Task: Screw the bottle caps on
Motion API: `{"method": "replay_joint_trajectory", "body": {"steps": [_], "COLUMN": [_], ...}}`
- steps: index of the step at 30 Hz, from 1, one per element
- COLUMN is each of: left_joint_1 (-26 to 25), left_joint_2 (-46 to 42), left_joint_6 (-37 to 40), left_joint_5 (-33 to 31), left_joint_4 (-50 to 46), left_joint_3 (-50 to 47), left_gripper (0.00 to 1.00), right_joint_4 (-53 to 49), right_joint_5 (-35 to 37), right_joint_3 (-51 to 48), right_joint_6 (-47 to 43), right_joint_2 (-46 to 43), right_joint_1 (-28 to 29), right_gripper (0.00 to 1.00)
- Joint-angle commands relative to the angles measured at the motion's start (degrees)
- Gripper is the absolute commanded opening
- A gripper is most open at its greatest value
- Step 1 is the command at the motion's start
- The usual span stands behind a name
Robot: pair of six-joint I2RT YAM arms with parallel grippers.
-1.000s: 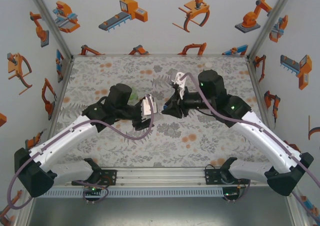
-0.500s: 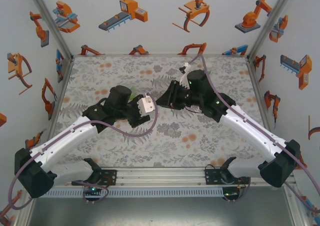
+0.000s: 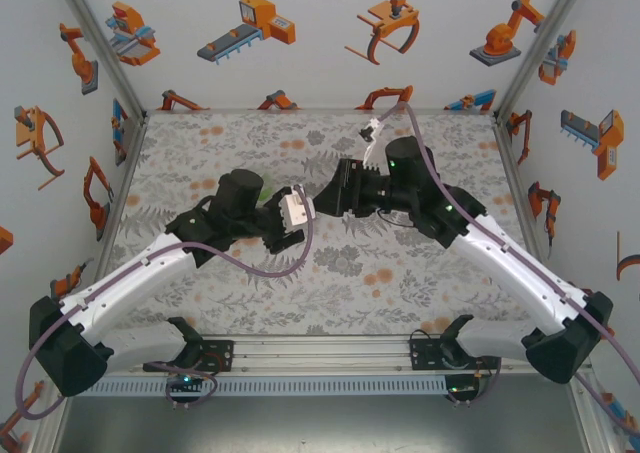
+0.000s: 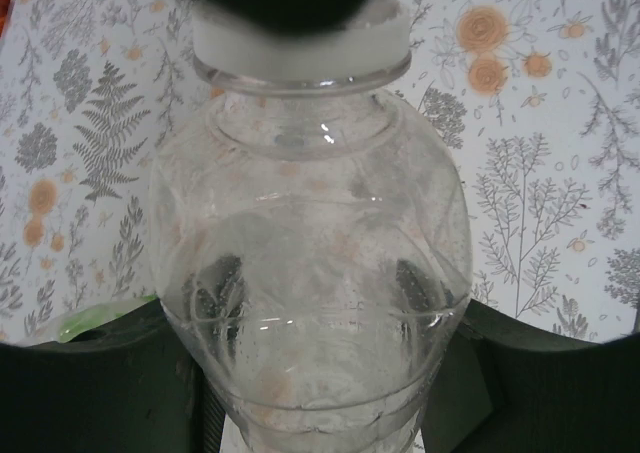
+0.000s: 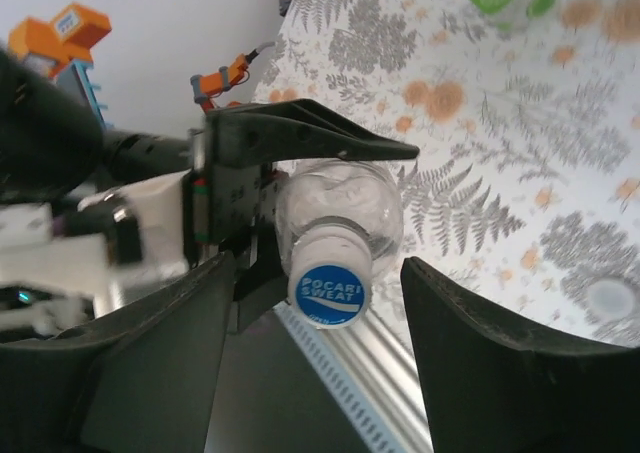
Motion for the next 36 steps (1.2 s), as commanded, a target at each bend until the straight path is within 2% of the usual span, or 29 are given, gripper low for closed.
{"method": "replay_joint_trajectory", "body": {"steps": [1,6,10,13,18,20,30,36], "left_joint_1": [-0.1,-0.2,-0.2,-0.2,-0.3,-0.3,-0.3,-0.3], "left_joint_2": [0.8,1.5,2.6,3.8,5.3,5.9,6.9,6.9], "left_joint_6": [1.5,2.9,4.5,5.5,6.4,6.8,6.9,6.8], "left_joint_5": [7.5,14.9,20.6,23.5,25.8,27.1,27.5,27.4], "left_joint_4": [-1.3,-4.3,-7.6,-10.4,-13.3,-14.3,-15.4,-15.4], "left_joint_3": [3.0,4.3,5.7,7.1,8.5,9.1,9.9,9.9], "left_gripper": [0.00,0.00,0.00,0.00,0.00,0.00,0.00,0.00], "right_joint_4": [-1.4,-3.8,-12.5,-18.3,-23.0,-22.9,-21.1,-21.1], "right_joint_5": [-4.0,-10.5,-18.3,-23.0,-24.5,-24.0,-26.5,-27.2], "right_joint_3": [2.2,2.2,5.7,7.6,8.3,8.3,8.3,7.8], "right_joint_6": [-18.5,-38.5,-55.0,-67.6,-82.8,-85.2,-85.6,-85.6], "right_joint_2": [-3.2,-5.9,-5.3,-4.9,-4.9,-4.6,-2.6,-2.1], "right_joint_1": [-0.3,-0.3,-0.2,-0.2,-0.1,0.1,0.9,1.1], "right_gripper": [0.62,0.62,0.61,0.55,0.51,0.51,0.48,0.42]}}
